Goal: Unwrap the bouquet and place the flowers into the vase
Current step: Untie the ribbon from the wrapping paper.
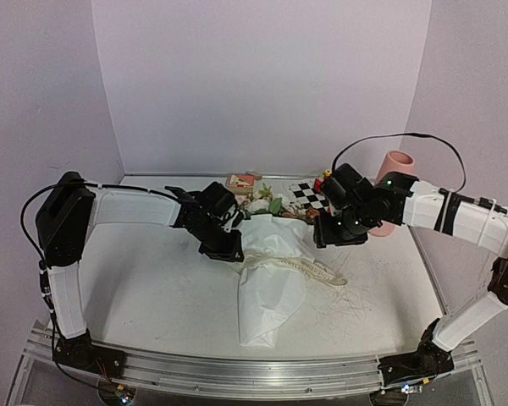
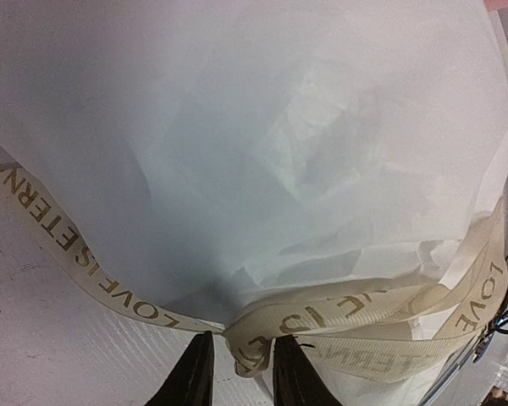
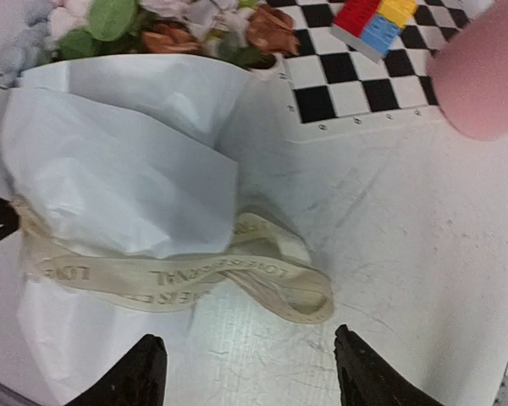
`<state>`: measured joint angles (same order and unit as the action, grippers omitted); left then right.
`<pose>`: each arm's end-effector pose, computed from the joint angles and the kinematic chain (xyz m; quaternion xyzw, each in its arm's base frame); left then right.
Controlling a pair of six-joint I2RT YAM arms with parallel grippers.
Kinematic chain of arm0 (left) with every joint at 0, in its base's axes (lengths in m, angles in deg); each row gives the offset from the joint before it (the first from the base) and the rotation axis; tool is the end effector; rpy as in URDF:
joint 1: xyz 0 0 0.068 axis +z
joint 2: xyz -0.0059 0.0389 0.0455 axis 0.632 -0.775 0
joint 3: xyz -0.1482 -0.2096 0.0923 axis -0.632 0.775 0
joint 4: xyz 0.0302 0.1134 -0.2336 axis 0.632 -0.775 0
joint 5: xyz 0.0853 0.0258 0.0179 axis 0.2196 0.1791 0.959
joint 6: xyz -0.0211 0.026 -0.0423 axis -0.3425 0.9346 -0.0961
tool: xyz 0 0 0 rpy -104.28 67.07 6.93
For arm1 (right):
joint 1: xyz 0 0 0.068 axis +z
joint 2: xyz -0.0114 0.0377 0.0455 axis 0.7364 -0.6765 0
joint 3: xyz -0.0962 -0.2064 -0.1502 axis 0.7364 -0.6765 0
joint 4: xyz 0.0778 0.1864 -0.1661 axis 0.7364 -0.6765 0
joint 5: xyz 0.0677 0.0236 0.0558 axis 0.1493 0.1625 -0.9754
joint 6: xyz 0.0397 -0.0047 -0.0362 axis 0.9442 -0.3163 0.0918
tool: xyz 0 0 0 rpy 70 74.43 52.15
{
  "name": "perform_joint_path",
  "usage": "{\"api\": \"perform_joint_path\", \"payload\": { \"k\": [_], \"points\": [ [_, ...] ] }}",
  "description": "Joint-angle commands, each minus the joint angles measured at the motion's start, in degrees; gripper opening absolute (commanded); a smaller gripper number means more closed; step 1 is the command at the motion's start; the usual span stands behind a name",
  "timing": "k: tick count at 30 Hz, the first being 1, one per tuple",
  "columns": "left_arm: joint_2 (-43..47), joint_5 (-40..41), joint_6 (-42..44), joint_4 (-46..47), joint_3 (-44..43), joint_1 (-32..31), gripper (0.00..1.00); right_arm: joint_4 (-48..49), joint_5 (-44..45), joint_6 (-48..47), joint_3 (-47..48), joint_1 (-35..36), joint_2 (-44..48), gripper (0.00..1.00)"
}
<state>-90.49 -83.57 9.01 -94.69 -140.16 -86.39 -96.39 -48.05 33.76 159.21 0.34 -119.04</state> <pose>0.2697 -0.3034 0.1859 0.1821 0.9456 -0.2397 0.1232 0.2261 0.2333 0.2975 -0.0274 0.9097 0.1601 0.3821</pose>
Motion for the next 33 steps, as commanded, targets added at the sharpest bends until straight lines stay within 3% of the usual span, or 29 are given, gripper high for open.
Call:
{"api": "perform_joint_path", "payload": {
  "k": [1,8,15,33],
  "points": [
    [0.1,-0.8,1.3,0.1,-2.7,0.3,0.26,5.8,-11.3,-11.5,7.1,0.1,-5.6,0.6],
    [-0.2,-1.6,1.9,0.1,-2.9,0.3,0.26,5.9,-21.2,-18.3,16.6,0.6,-15.7,0.49],
    [-0.6,-2.3,3.3,0.0,-3.1,0.4,0.26,5.9,-24.8,-19.9,22.5,2.2,-23.7,0.41],
    [-1.9,-3.1,4.4,-0.7,-5.0,0.8,0.24,5.0,-24.8,-21.6,19.5,4.4,-27.1,0.36]
  ]
}}
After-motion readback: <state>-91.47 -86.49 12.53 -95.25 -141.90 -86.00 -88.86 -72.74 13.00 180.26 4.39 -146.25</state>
